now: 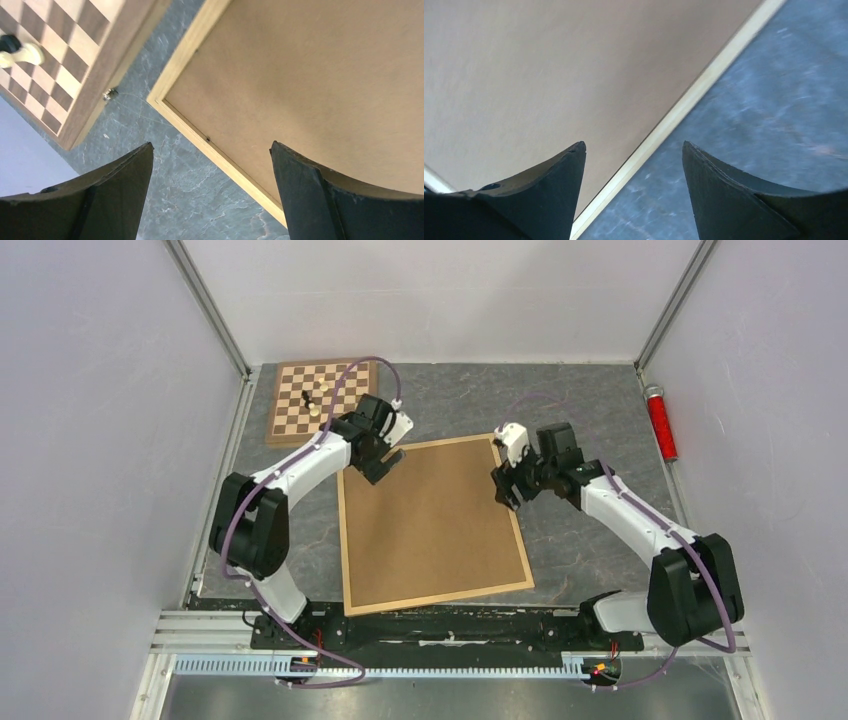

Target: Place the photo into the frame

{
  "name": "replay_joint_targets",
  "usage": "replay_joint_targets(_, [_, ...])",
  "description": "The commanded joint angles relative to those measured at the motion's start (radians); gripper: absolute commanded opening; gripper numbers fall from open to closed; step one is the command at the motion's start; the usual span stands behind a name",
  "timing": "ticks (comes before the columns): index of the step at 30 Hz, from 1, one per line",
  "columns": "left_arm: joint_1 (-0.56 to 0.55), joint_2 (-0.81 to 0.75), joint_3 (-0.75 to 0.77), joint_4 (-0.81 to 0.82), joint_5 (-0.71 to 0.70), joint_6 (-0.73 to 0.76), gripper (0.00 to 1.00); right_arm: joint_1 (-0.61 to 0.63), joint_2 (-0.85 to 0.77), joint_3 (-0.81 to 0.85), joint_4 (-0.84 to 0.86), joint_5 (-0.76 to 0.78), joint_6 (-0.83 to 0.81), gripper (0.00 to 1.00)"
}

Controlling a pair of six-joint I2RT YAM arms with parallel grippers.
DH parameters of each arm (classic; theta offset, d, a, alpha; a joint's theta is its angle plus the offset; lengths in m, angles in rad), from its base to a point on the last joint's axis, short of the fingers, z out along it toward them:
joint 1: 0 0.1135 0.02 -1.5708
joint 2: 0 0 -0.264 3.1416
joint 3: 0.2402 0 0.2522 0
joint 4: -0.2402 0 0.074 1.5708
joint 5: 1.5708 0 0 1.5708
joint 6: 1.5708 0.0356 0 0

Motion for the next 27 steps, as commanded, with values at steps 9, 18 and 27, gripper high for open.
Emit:
replay_joint_targets(9, [-0.002, -0.078, 0.129, 0.042, 0.291, -0.218, 0.93, -0.054, 0.132, 0.09, 0.105, -0.042, 0.184, 0.67])
replay_joint_targets(18, [-0.001, -0.048, 0.12, 0.064, 0.374, -0.258, 0.93, -0.055, 0.201, 0.034, 0.157, -0.051, 0.214, 0.64])
replay_joint_targets(27, [-0.002, -0.024, 0.085, 0.094, 0.406, -0.265, 0.92, -0.062, 0.251, 0.003, 0.172, -0.086, 0.223, 0.63])
